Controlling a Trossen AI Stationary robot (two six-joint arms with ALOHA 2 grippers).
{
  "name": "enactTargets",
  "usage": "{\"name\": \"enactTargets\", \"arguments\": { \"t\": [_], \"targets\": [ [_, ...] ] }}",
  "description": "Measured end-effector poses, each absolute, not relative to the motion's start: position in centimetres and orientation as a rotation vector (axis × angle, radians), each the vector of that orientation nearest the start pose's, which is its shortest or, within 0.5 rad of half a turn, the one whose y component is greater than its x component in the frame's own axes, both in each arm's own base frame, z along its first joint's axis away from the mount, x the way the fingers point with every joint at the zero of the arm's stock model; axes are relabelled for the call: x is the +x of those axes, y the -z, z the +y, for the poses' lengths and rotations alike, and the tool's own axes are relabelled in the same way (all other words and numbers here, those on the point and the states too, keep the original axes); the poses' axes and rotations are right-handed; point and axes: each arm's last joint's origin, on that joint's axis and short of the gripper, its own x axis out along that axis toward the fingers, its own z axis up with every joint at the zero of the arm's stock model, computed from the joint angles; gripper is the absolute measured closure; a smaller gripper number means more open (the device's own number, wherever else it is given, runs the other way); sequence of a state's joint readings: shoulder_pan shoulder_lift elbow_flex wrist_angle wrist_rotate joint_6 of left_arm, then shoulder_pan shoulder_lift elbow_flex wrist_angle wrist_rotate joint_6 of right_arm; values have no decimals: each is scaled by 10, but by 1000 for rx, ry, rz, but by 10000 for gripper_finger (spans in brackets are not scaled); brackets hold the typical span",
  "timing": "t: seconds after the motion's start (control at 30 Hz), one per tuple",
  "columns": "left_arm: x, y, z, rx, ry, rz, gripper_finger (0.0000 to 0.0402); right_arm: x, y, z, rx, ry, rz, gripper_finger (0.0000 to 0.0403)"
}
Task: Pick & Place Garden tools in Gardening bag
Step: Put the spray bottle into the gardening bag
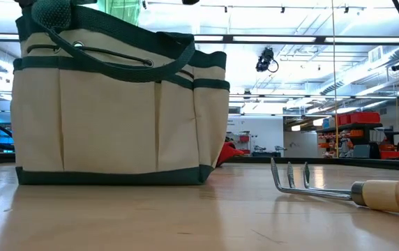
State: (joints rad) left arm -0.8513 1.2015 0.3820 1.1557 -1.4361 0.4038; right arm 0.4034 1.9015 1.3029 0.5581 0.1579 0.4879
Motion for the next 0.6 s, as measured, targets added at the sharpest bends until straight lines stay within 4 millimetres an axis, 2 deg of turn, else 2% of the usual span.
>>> {"name": "enactTargets", "arguments": {
  "t": [0.6],
  "targets": [
    [156,-235,-134,82,-593,-22,321,406,-252,166,482,-169,148,366]
  ]
}}
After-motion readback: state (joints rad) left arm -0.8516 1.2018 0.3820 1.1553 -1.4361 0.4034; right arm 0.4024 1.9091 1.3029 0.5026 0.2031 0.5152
